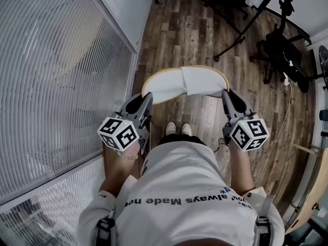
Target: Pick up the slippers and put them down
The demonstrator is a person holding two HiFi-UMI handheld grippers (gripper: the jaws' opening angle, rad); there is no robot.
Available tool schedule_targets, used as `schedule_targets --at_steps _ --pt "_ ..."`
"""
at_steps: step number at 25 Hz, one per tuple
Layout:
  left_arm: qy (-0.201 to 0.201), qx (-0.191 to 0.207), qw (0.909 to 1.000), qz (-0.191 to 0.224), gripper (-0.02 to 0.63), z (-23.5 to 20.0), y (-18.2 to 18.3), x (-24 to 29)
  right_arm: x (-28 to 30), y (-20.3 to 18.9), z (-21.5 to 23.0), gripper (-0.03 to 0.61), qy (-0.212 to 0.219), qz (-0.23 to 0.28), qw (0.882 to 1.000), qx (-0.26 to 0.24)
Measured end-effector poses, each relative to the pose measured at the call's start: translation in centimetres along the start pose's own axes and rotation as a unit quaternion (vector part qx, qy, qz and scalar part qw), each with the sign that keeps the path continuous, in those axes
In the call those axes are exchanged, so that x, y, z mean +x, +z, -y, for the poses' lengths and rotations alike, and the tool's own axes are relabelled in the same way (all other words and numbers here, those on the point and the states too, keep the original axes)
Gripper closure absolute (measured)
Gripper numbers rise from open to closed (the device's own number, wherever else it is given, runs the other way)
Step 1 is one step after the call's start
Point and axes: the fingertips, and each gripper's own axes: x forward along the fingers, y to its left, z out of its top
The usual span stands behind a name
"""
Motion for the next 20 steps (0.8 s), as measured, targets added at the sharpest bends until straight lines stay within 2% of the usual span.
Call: schedule_targets --at_steps 8,14,20 --pt "0.009 -0.006 0.9997 -0.020 0.558 0.6 -1.4 1.5 -0.3 -1.0 1.8 0.541 0.000 -0.022 1.000 0.007" --pt "0.004 -0.023 0.9990 -0.038 0.558 -2.6 -3.7 1.5 1.4 -4.1 0.9 0.541 -0.013 -0.044 0.999 0.017" --pt "0.003 -0.032 0.9982 -0.051 0.558 -3.9 -6.0 4.4 3.2 -6.2 3.6 0.541 -0.017 -0.064 0.998 0.021"
